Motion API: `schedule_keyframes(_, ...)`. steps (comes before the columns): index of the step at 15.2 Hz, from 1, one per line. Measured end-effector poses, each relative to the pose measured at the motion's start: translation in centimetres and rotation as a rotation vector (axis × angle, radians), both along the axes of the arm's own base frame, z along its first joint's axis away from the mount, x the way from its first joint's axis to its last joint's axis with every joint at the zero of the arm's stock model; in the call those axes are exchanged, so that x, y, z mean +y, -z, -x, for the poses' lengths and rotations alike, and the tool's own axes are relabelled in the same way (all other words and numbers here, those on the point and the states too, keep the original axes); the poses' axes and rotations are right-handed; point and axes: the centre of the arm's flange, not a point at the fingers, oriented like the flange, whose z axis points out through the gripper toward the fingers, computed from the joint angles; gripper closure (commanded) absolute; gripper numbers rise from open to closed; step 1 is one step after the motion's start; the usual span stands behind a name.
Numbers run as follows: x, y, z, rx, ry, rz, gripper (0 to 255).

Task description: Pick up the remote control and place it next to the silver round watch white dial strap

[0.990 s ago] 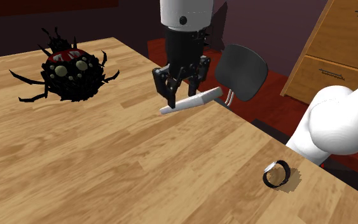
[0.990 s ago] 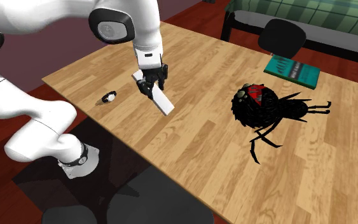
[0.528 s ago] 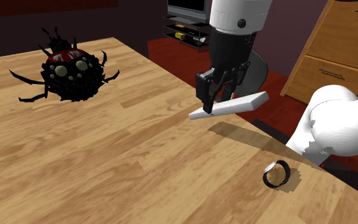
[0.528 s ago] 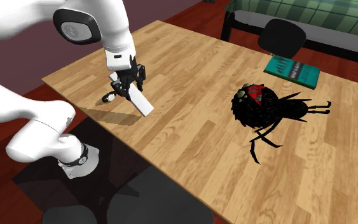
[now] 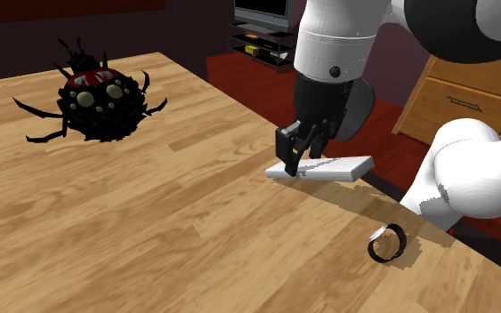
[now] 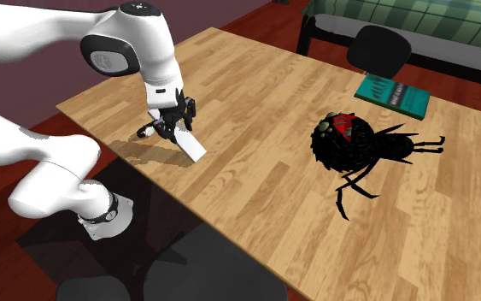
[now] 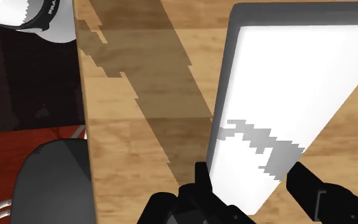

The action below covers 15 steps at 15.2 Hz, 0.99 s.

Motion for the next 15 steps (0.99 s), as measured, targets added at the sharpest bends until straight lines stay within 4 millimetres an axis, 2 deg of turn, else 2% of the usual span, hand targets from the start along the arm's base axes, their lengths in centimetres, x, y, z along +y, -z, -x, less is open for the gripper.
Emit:
schedule_keyframes(9,-0.2,4.7,-0.2,0.001,0.001,0.002,255)
schedule_keyframes(15,-0.2,5.1,-0.2,0.002,0.002,0.002,255)
